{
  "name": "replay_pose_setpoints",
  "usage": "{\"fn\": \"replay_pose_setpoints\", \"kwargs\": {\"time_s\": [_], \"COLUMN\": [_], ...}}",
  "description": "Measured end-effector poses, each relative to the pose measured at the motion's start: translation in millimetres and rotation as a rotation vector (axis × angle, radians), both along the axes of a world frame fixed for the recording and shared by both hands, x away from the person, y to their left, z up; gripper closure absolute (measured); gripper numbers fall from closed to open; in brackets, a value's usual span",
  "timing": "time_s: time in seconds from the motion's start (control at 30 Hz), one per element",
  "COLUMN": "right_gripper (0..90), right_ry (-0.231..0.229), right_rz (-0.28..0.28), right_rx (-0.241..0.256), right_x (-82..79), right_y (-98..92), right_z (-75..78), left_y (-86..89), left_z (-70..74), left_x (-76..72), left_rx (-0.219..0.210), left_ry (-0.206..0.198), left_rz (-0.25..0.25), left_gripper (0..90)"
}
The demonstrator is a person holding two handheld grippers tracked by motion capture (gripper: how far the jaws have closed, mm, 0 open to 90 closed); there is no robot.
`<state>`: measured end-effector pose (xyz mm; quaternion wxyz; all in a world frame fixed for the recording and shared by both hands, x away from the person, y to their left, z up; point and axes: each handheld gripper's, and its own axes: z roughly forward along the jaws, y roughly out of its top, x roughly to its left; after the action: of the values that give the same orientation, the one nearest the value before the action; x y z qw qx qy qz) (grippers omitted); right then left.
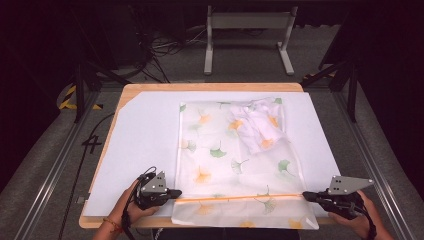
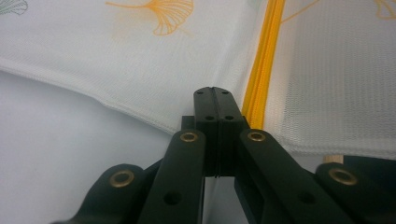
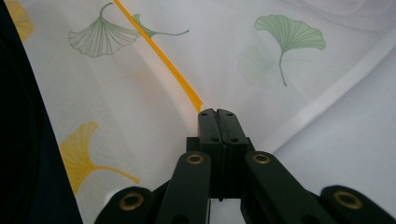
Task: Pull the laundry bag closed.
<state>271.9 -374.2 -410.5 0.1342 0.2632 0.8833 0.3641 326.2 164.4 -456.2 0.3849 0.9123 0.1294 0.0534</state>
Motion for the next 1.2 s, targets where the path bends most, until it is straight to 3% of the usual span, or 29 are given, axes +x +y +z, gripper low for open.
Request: {"fn": "replay_pose_setpoints", "kwargs": {"time_s": [0.53, 0.87, 1.2], "right_gripper": [90.0, 90.0, 90.0], "right_ry": [0.000, -0.019, -0.041], "right_rz": [-0.024, -0.025, -0.029], "right_rx": [0.018, 0.037, 0.028], "right_x": [-1.7, -3.4, -5.4], "right_y": [-6.2, -5.4, -2.8], "right_z": [-3.3, 0.0, 1.2], "left_y": [-0.1, -3.9, -2.2], "left_z": [-0.4, 2.8, 1.5], "left_x": [-0.7, -4.4, -3.7], "left_rx": [-0.009, 0.036, 0.008], "left_ry": [0.006, -0.034, -0.011], "left_rz": [0.013, 0.013, 0.028], "left_gripper": [90.0, 90.0, 90.0]}}
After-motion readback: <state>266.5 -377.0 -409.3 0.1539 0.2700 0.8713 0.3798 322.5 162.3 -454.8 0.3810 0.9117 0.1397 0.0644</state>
